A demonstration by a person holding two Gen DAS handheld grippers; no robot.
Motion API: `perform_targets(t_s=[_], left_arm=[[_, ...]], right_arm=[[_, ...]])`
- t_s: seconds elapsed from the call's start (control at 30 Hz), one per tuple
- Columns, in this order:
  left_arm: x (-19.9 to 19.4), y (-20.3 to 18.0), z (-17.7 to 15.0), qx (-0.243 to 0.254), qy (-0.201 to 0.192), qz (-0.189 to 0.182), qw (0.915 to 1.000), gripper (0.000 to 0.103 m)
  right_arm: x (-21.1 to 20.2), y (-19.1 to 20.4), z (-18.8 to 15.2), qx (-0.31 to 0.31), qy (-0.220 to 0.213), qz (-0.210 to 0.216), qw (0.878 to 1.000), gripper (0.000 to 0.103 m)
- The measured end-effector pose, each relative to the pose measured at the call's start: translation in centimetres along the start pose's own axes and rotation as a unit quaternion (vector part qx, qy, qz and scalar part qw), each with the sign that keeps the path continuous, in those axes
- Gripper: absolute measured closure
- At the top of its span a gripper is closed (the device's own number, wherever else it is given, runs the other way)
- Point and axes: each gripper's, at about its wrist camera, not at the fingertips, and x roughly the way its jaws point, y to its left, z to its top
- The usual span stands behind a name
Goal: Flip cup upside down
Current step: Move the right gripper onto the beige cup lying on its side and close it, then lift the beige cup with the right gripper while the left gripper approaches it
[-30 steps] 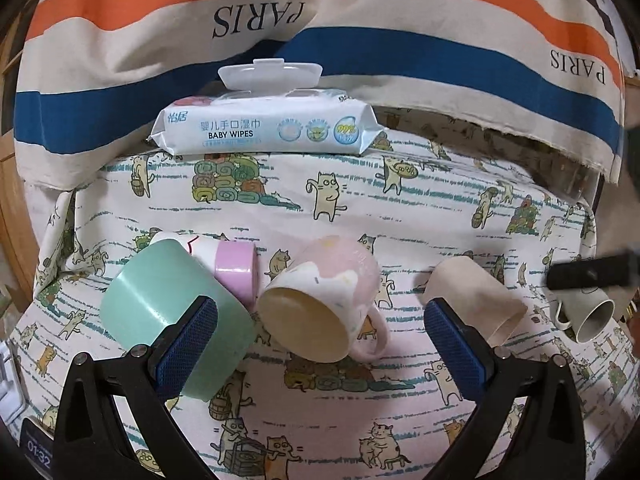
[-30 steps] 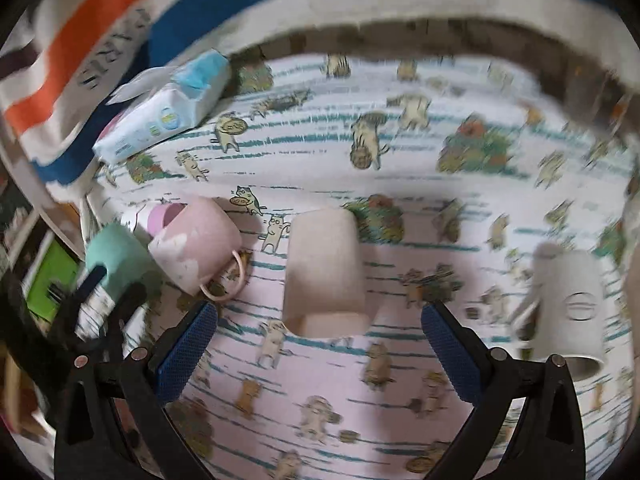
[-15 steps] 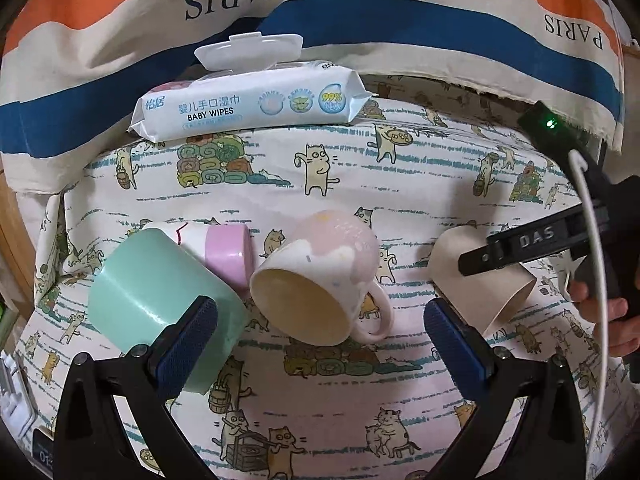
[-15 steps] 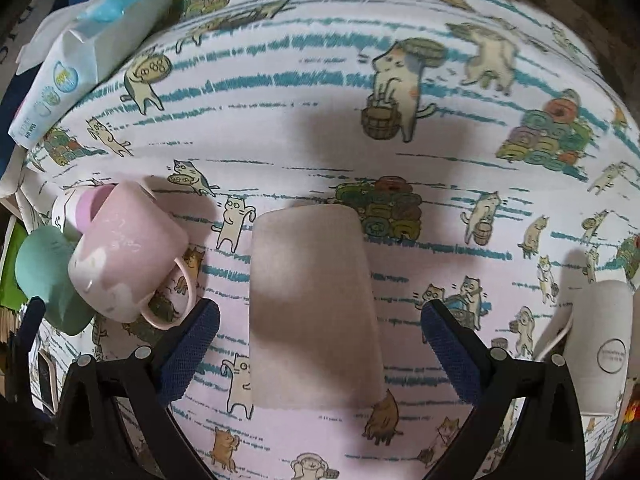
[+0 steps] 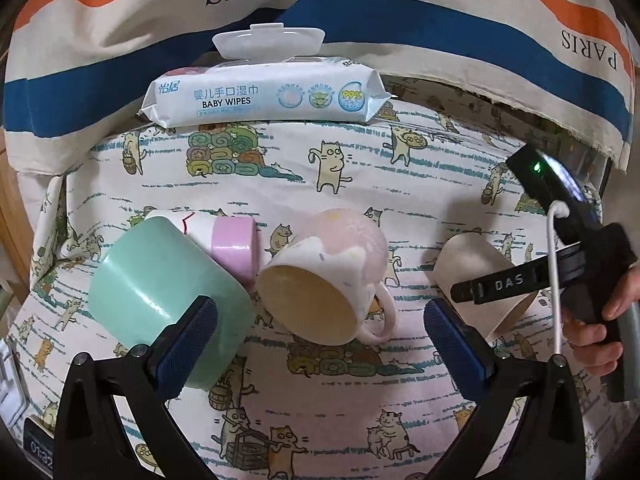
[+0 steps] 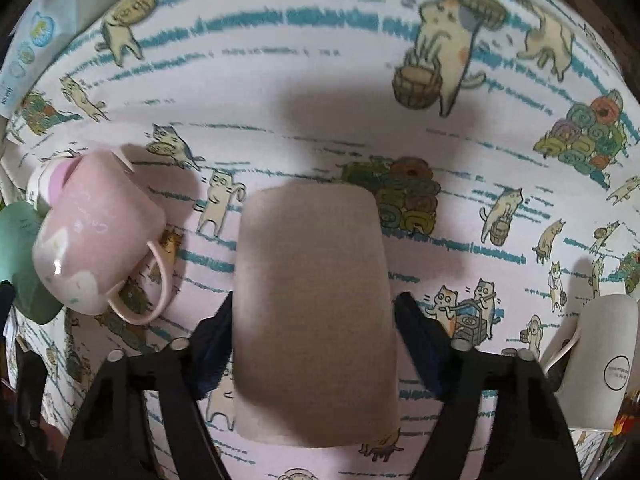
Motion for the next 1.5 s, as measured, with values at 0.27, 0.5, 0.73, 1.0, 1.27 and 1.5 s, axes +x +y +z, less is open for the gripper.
perform_targets(t_s=[0.27, 0.5, 0.73, 1.0, 1.27, 1.5], left_arm=[[-0.6, -0.2, 0.2, 0.000, -0.004, -0.021, 0.9998, 0.000], [-0.4, -1.2, -0.3, 0.023, -0.005, -0.017, 0.9996, 0.000], [0.2, -2.2, -0.9, 0.054, 0.006, -0.026, 0.9982, 0.000], [-0.3, -4.5, 2.0, 0.059, 0.018, -0.103, 0.9927, 0.000], [5.7, -11.9, 4.8, 0.122, 0.145, -0.161, 0.9686, 0.005], [8.0, -14.0, 3.4, 0.161, 0.200, -0.146, 0.9554, 0.020]], right_arm=[[-4.4, 1.9, -5.3, -0.097, -0.048, 0.052, 0.993, 0.033], [-5.2, 3.7, -9.5, -0.154, -0.057, 0.062, 0.984, 0.033], [-5.9, 2.5, -11.9, -0.135, -0.072, 0.043, 0.987, 0.021], [-7.0, 0.1, -15.2, -0.095, -0.099, 0.049, 0.989, 0.007], [-6.2, -0.9, -15.8, -0.067, -0.089, 0.069, 0.991, 0.006], [-6.2, -2.8, -15.6, -0.039, -0.096, 0.078, 0.992, 0.007]])
